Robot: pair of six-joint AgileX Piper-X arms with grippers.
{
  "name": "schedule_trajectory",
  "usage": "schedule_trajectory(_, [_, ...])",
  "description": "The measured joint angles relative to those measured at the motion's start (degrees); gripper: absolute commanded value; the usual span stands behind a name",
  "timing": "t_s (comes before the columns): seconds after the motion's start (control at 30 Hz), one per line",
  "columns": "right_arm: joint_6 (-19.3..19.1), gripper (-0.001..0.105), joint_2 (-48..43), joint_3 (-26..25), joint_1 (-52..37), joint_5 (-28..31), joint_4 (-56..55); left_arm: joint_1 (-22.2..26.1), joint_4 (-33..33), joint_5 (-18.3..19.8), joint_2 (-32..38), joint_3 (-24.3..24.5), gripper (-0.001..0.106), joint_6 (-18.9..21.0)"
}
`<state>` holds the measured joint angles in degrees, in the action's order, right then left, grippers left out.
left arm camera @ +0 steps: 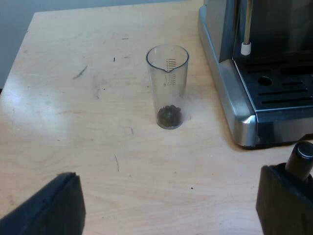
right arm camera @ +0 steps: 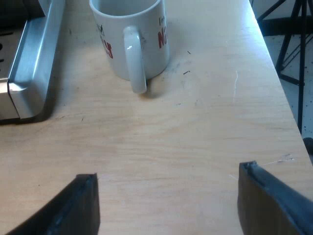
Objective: Pour the beans into the coffee machine
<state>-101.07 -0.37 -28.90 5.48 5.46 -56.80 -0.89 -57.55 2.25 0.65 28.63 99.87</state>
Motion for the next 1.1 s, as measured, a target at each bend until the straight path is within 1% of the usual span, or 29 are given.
schedule_trajectory(0.23, [0.0,0.062,0.0,0.0,0.0,0.0,0.0,0.0,0.0,0.2,0.0,0.0,0.074,0.0])
schedule_trajectory(0.33, [0.0,0.062,0.0,0.0,0.0,0.0,0.0,0.0,0.0,1.3,0.0,0.0,0.074,0.0])
schedule_trajectory(0.47, [0.0,0.062,0.0,0.0,0.0,0.0,0.0,0.0,0.0,4.1,0.0,0.0,0.074,0.0])
schedule_trajectory(0.63, [0.0,0.062,0.0,-0.2,0.0,0.0,0.0,0.0,0.1,5.3,0.0,0.0,0.074,0.0])
schedule_trajectory(0.67, [0.0,0.062,0.0,-0.6,0.0,0.0,0.0,0.0,0.1,6.3,0.0,0.0,0.074,0.0])
schedule_trajectory(0.83, [0.0,0.062,1.1,-3.3,0.0,-0.9,-0.1,0.0,-0.8,6.7,0.0,2.1,0.074,0.0])
schedule_trajectory(0.97, [-1.7,0.062,4.7,-6.0,0.0,-3.6,-0.4,0.0,-1.6,6.7,-2.4,5.0,0.074,0.0])
schedule_trajectory(1.1, [-2.8,0.062,6.2,-6.9,0.0,-4.8,-0.4,0.0,-1.8,6.7,-4.3,6.8,0.074,0.0])
